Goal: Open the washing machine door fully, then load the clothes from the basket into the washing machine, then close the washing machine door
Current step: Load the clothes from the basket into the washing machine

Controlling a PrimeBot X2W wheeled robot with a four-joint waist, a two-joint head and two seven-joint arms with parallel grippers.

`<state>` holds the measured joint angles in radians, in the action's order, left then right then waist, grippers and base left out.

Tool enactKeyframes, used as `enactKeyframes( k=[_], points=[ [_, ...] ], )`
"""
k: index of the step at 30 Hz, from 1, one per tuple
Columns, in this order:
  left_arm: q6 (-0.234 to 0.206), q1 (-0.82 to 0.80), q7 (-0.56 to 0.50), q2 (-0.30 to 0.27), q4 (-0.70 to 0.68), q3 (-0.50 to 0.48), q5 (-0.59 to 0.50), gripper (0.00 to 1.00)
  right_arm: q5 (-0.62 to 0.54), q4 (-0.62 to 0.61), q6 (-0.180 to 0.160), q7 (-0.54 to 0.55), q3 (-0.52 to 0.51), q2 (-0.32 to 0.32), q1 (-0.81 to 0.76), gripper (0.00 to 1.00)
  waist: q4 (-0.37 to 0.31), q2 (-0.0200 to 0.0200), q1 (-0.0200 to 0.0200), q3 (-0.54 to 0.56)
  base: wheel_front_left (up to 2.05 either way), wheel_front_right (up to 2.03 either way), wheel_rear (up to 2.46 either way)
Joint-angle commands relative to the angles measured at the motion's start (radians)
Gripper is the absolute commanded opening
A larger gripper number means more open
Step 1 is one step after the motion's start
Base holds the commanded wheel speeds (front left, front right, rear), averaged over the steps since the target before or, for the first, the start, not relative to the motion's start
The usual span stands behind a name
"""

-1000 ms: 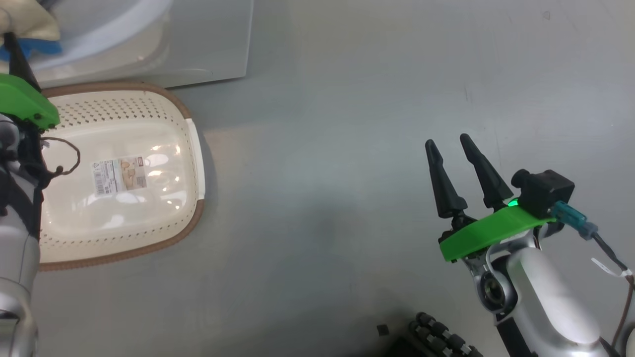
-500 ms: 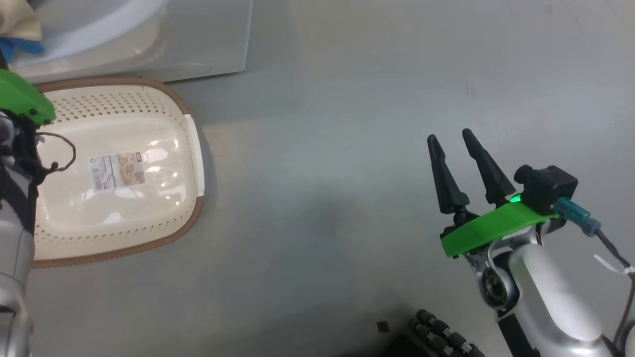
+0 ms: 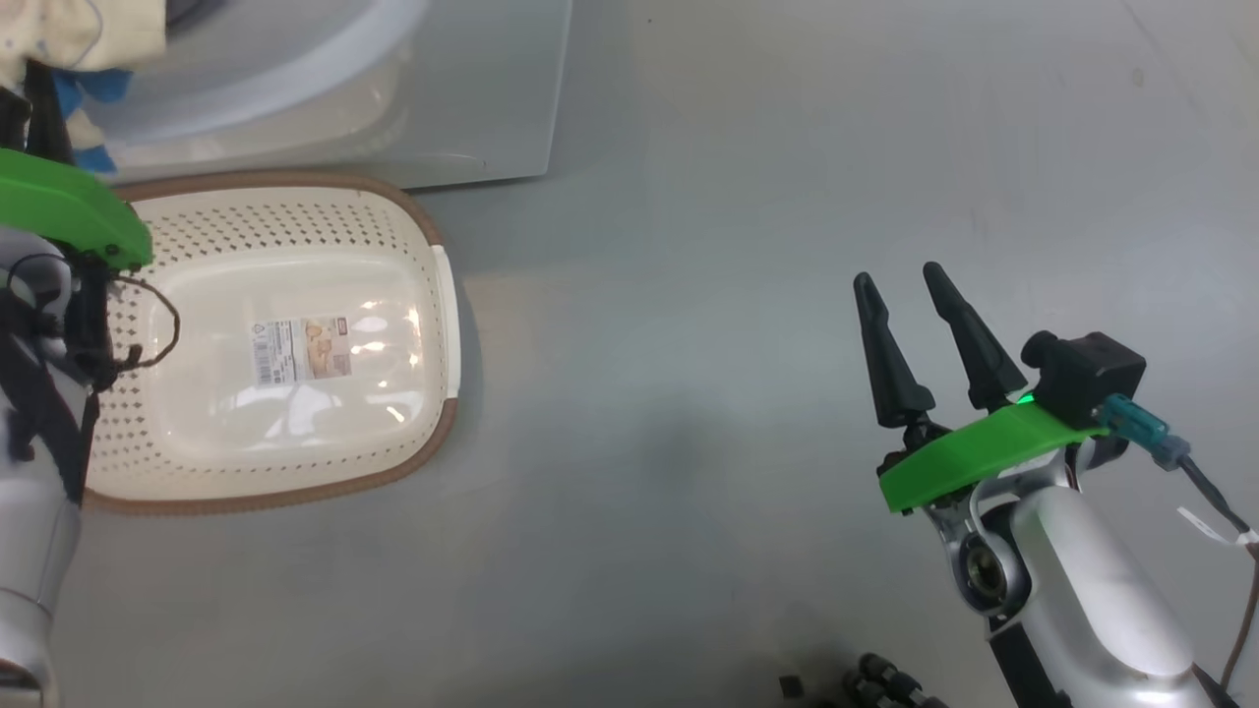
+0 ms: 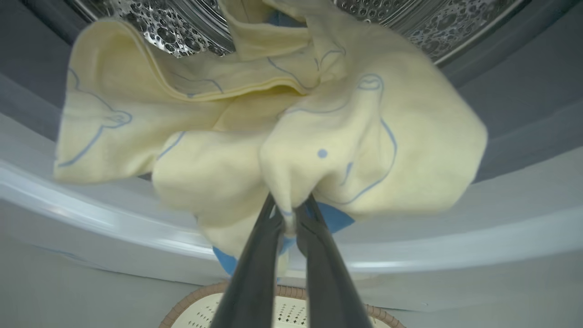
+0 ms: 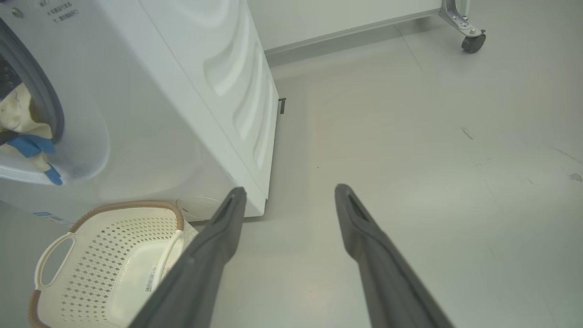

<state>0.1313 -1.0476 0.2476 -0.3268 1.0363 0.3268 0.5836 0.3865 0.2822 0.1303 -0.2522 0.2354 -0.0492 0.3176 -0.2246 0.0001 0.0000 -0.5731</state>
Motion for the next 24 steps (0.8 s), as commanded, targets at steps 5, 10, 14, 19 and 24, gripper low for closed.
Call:
enactKeyframes(
  k=[5,10,14,19,24],
  points=[
    [-0.001,0.027,0.014,-0.112,-0.129,-0.024,-0.004,0.00,0.003,-0.012,0.000,-0.010,0.027,-0.001,-0.009,1.00,0.029,-0.0001,0.0000,0.036,0.00,0.00,0.00],
    [-0.011,0.015,0.014,-0.162,-0.190,-0.037,-0.034,0.00,0.012,-0.015,0.000,-0.010,0.037,-0.001,-0.003,1.00,0.030,-0.0001,0.0000,0.022,0.00,0.00,0.00],
    [-0.011,-0.041,-0.009,-0.207,-0.210,-0.023,-0.059,0.00,0.025,-0.022,0.000,-0.010,0.044,-0.001,0.003,1.00,0.017,-0.0001,0.0000,-0.016,0.00,0.00,0.00],
    [-0.007,-0.151,-0.078,-0.260,-0.245,0.009,-0.092,0.00,0.046,-0.037,0.000,-0.010,0.052,-0.001,0.015,1.00,-0.008,-0.0001,0.0000,-0.085,0.00,0.00,0.00],
    [-0.004,-0.281,-0.152,-0.319,-0.287,0.038,-0.118,0.00,0.068,-0.057,0.000,-0.010,0.057,-0.001,0.030,1.00,-0.027,-0.0001,0.0000,-0.161,0.00,0.00,0.00]
  ],
)
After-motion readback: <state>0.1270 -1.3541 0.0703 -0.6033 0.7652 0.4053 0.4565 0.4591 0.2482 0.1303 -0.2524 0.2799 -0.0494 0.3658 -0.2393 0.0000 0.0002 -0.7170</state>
